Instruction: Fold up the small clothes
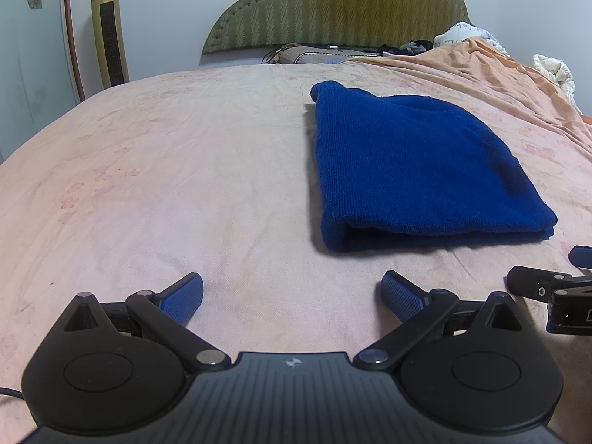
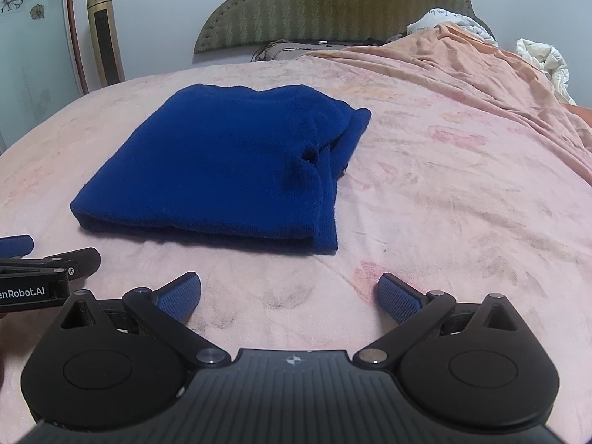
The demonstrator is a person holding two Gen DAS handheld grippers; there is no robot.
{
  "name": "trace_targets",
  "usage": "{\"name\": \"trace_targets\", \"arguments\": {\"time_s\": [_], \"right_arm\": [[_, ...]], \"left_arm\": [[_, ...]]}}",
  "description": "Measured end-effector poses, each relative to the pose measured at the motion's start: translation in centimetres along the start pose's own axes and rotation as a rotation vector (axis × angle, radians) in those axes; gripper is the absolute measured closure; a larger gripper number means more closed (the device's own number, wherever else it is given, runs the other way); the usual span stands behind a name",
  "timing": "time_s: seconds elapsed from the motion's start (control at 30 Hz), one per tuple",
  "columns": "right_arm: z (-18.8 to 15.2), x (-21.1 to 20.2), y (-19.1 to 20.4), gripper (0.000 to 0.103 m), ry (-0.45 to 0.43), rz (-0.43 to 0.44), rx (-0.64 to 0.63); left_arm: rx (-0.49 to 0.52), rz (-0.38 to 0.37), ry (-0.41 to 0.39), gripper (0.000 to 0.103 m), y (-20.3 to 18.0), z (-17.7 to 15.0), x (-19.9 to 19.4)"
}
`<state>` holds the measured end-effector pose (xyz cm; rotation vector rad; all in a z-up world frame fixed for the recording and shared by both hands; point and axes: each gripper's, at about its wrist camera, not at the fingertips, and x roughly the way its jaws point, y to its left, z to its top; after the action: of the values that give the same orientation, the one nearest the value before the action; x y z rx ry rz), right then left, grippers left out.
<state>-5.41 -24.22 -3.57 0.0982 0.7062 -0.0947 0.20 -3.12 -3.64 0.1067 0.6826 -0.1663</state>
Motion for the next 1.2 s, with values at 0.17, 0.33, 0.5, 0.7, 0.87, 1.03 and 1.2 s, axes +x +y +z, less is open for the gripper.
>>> {"name": "trace_targets", "arguments": {"time_s": [0.17,0.33,0.5,0.7,0.87,1.03,1.2], "right_arm": [[-0.1,0.1,0.2,0.0,-0.002,-0.009,-0.006],[-0.2,0.0,0.1,0.0,-0.009,0.001,0.004],[-0.2,0.1,0.2,0.0,-0.014,-0.011,0.0],[0.1,-0.5,-0.7,0.0,-0.022,0.016,0.055],[0.4,-1.5,-0.8,0.0,-0.028,0.009,0.055],[0.4,-2.3,-0.1,0.0,-0.027,0.004,0.014],[0.6,-2.7,0.3,0.0,-0.032,0.004,0.002]], "left_arm": [[0.001,0.001,0.001,0.0,0.0,0.0,0.0],[0.001,0.001,0.001,0.0,0.0,0.0,0.0],[0.001,0.0,0.001,0.0,0.0,0.0,0.0],[-0.002,-0.004,0.011,0.0,0.0,0.2,-0.2],[-0.018,0.002,0.006,0.0,0.1,0.4,-0.7],[-0.045,0.003,0.029,0.0,0.5,0.6,-0.9],[-0.054,-0.001,0.032,0.0,0.7,0.7,-1.1]]}}
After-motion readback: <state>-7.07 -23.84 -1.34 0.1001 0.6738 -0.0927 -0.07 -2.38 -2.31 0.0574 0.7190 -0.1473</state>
